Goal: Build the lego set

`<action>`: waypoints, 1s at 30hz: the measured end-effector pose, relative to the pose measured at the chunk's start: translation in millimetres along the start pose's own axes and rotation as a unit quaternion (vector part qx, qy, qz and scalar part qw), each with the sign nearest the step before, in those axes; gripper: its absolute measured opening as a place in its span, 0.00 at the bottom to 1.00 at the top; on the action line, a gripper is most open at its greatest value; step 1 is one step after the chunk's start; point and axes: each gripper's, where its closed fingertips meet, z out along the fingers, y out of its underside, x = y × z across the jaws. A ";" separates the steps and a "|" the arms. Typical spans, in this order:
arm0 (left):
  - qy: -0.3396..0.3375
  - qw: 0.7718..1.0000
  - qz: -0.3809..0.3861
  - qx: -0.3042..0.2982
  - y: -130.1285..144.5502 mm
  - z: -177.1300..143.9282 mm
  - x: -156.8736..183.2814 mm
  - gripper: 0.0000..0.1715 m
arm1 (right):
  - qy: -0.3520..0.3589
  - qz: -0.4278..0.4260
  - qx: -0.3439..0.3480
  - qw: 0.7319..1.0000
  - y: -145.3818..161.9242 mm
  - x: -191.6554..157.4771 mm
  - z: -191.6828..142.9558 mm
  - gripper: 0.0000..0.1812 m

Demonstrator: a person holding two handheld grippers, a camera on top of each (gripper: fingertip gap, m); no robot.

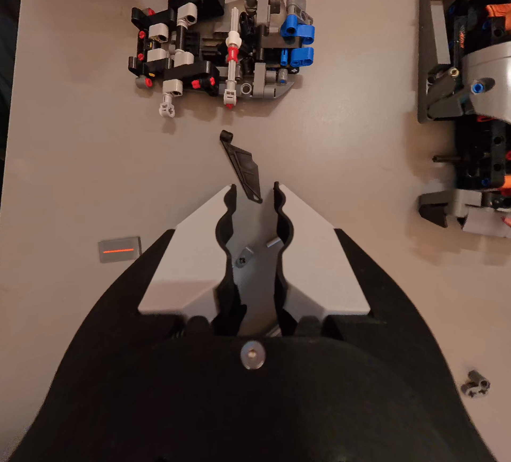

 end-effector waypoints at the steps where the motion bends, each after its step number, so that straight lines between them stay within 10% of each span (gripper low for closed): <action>1: -0.001 1.000 -0.001 0.000 0.1 -0.2 -0.2 0.12 | -0.007 -0.003 -0.003 1.000 -0.9 -1.0 0.9 0.14; 30: 0.023 0.998 0.063 0.004 -12.6 13.8 7.0 0.12 | 0.008 0.025 0.009 1.000 2.2 -10.1 2.1 0.00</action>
